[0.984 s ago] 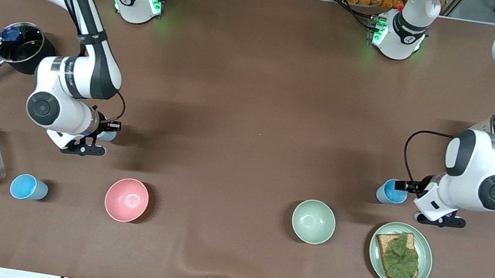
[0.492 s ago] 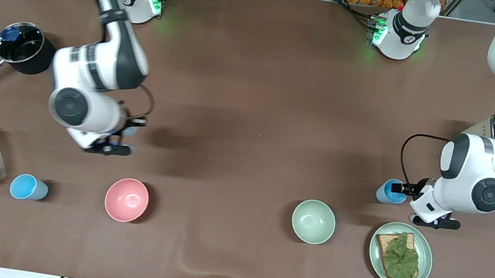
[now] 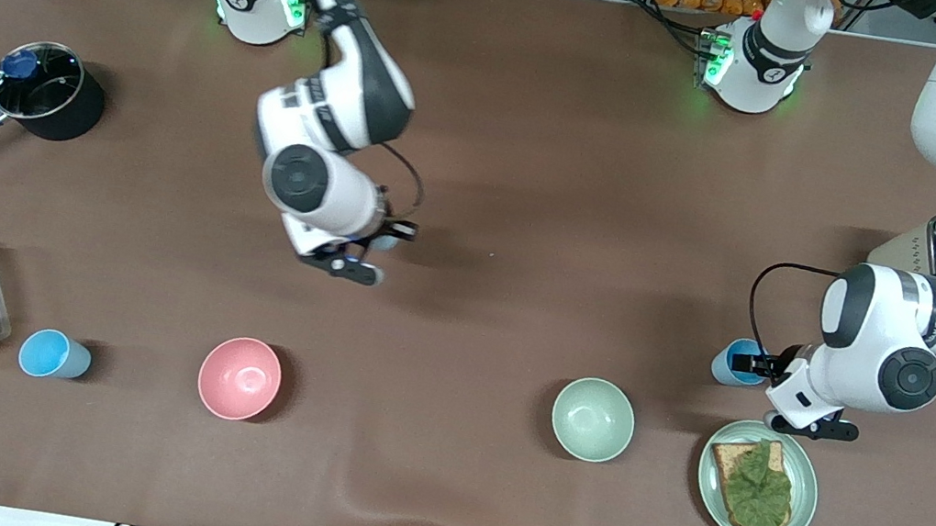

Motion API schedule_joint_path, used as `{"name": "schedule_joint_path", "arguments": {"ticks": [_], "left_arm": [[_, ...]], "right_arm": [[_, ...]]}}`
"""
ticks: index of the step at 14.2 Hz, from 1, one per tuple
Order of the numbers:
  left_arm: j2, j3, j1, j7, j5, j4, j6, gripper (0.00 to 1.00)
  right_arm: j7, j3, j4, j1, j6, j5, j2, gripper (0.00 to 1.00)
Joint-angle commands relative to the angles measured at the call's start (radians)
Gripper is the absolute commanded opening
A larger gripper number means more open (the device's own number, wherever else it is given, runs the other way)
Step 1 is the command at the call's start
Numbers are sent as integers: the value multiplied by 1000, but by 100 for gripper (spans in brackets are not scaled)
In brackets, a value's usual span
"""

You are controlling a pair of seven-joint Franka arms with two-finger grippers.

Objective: Stack blue cups with both arms
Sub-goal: 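Carry the tissue cup with the right gripper to mid-table and release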

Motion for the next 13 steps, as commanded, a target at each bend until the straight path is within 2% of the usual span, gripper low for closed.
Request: {"name": "schedule_joint_path", "arguments": {"ticks": [1, 2, 4, 5, 6, 7, 11, 12, 13], "left_arm": [[17, -6, 3, 15, 15, 18, 32, 100], [22, -8, 3, 15, 15, 18, 36, 91], [22, -6, 3, 15, -16, 19, 38, 52], [22, -6, 3, 14, -30, 19, 38, 28], [22, -6, 3, 12, -36, 19, 38, 11], [22, -6, 3, 9, -36, 19, 38, 0], [22, -6, 3, 8, -37, 19, 38, 0], [20, -6, 4, 6, -37, 18, 38, 0], [20, -6, 4, 8, -37, 18, 38, 0]], "right_arm": [[73, -12, 55, 56, 107, 124, 82, 0], [73, -12, 73, 71, 140, 163, 106, 0], [74, -12, 81, 102, 154, 171, 133, 0], [74, -12, 81, 111, 171, 174, 137, 0], [73, -12, 81, 114, 185, 171, 139, 0], [71, -12, 80, 114, 187, 163, 139, 0], [64, -13, 80, 139, 204, 155, 153, 0], [70, -13, 80, 139, 202, 157, 153, 5], [71, -13, 80, 139, 204, 157, 153, 76]]}}
